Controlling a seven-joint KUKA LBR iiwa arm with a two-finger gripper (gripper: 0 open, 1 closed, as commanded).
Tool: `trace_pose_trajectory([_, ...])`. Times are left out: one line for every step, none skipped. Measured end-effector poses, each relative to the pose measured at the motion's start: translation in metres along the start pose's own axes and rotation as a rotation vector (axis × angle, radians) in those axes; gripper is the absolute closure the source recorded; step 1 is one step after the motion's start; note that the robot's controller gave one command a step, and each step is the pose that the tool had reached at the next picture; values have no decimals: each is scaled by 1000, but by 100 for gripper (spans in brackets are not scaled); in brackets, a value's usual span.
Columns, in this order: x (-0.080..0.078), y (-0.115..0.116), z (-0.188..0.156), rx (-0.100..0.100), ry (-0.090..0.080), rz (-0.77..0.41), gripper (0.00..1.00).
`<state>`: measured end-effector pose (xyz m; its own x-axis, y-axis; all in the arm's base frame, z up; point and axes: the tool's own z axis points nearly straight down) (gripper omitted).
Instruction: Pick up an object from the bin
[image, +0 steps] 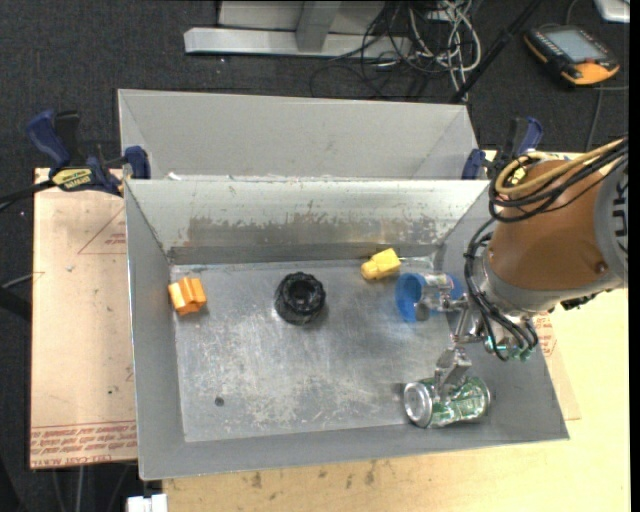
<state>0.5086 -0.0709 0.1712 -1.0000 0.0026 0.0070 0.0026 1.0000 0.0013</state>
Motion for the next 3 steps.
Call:
trace_pose_trajectory([-2, 0, -4, 1, -7, -2, 0])
trace_pose_trajectory([-5, -8, 97, 6, -26, -423, 100])
trace_pose_trajectory([-5, -8, 97, 6, -26, -424, 100])
